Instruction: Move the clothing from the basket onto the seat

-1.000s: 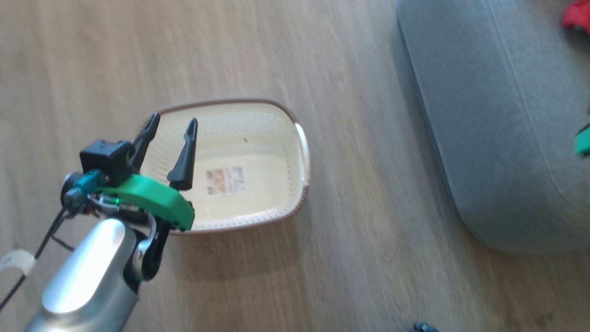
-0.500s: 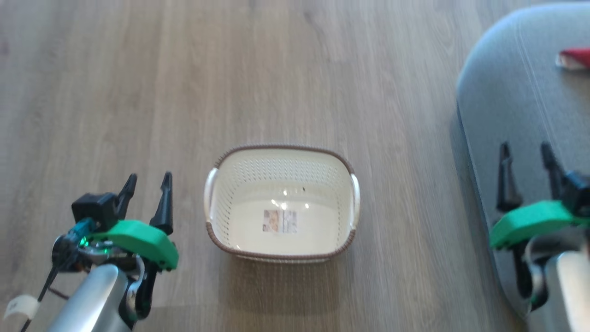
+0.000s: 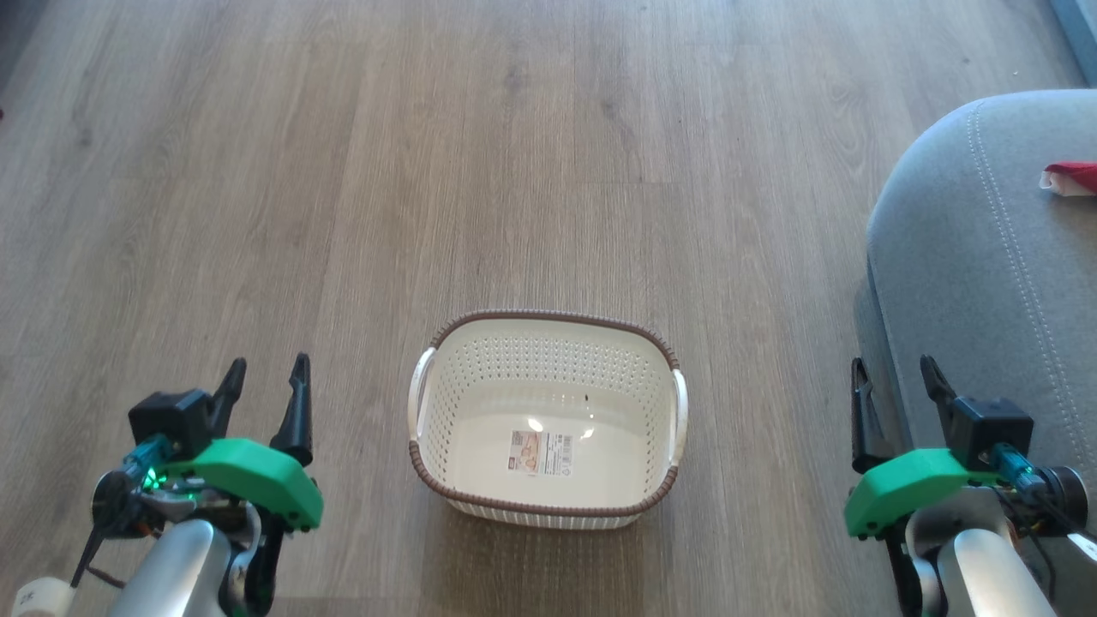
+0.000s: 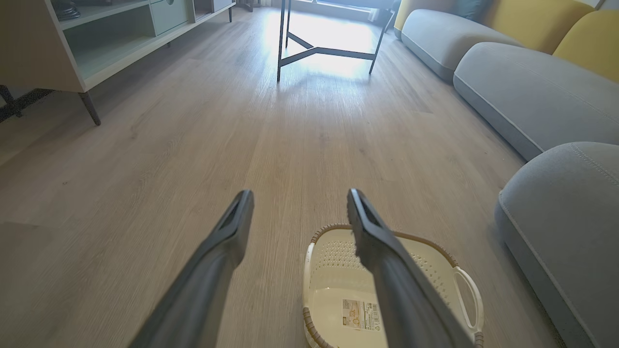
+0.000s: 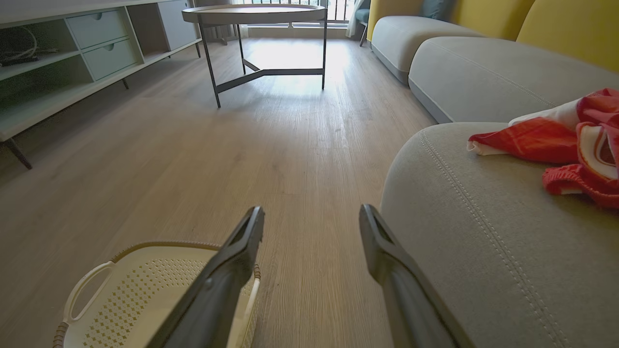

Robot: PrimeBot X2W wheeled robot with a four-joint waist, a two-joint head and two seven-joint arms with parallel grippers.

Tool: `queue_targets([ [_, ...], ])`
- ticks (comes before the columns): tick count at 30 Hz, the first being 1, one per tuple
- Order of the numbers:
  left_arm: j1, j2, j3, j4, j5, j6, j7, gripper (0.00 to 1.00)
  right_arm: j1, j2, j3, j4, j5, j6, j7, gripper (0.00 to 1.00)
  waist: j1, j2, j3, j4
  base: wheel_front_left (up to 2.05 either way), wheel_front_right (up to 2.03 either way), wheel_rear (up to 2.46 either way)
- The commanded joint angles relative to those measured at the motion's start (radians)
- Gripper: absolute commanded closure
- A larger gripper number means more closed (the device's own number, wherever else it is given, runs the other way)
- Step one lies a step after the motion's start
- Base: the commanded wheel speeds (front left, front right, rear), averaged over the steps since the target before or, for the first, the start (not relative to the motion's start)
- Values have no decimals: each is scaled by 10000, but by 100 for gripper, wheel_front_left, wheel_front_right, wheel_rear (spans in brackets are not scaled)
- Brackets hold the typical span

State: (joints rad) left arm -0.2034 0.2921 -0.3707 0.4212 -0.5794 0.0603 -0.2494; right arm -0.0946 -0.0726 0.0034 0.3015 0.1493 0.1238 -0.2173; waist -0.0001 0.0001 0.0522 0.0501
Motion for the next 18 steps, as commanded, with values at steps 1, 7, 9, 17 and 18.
queue_targets([
  [1,-333,129,487,-181,127,-108,-123,0,-231,-31,236,-226,-70,69,-130,0,1,-1,-14,3,0,0,0],
  [7,-352,12,833,126,486,-554,-123,0,-257,-9,228,27,-100,69,-251,0,1,-1,-25,-15,0,0,0],
  [9,-367,-38,955,200,593,-662,-123,0,-280,0,236,78,-101,69,-279,0,1,-1,6,-34,0,0,0],
  [17,-500,-186,1539,542,1015,-1071,-123,0,-375,41,257,260,-86,69,-368,0,1,-1,128,-147,0,0,0],
  [18,-498,-209,1599,573,1064,-1097,-123,0,-380,45,256,280,-83,69,-375,0,1,-1,127,-161,0,0,0],
])
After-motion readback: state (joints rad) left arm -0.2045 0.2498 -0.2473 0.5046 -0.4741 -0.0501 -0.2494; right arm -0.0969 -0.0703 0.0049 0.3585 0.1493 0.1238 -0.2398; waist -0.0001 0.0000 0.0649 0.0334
